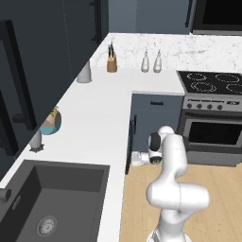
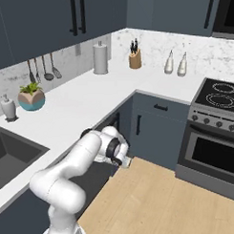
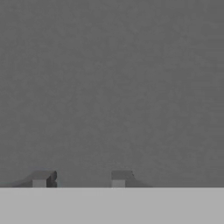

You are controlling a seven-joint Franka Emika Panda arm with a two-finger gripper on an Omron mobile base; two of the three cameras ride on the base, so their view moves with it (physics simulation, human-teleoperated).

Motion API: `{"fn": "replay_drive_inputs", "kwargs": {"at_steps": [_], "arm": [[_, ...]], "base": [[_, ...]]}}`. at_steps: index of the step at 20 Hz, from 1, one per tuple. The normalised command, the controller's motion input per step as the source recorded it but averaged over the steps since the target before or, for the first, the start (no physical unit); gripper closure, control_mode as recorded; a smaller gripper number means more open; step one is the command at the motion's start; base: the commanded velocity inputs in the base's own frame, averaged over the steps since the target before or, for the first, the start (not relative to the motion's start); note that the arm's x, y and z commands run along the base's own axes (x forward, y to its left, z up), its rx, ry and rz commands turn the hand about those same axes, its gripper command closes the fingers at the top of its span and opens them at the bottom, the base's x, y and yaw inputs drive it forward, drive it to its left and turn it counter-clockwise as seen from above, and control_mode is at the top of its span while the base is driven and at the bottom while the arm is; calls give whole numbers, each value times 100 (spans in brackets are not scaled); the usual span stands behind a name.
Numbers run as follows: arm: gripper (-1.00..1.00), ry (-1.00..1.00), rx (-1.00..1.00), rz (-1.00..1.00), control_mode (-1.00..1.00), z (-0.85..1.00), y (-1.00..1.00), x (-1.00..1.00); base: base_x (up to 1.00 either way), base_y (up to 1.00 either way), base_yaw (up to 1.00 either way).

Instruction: Pick up the cup and bowl from the counter, place them in the dishwasher, and close the dishwasher door.

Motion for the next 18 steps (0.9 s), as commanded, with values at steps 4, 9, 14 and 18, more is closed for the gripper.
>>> {"fn": "replay_drive_inputs", "kwargs": {"at_steps": [4,9,14,18], "arm": [[-100,12,-23,0,-100,-43,100,47],[-100,8,-22,-2,-100,-43,100,48],[-100,5,-18,-5,-100,-20,100,12],[-100,1,-8,-5,-100,-1,91,0]], "base": [[0,0,0],[0,0,0],[0,0,0],[0,0,0]]}}
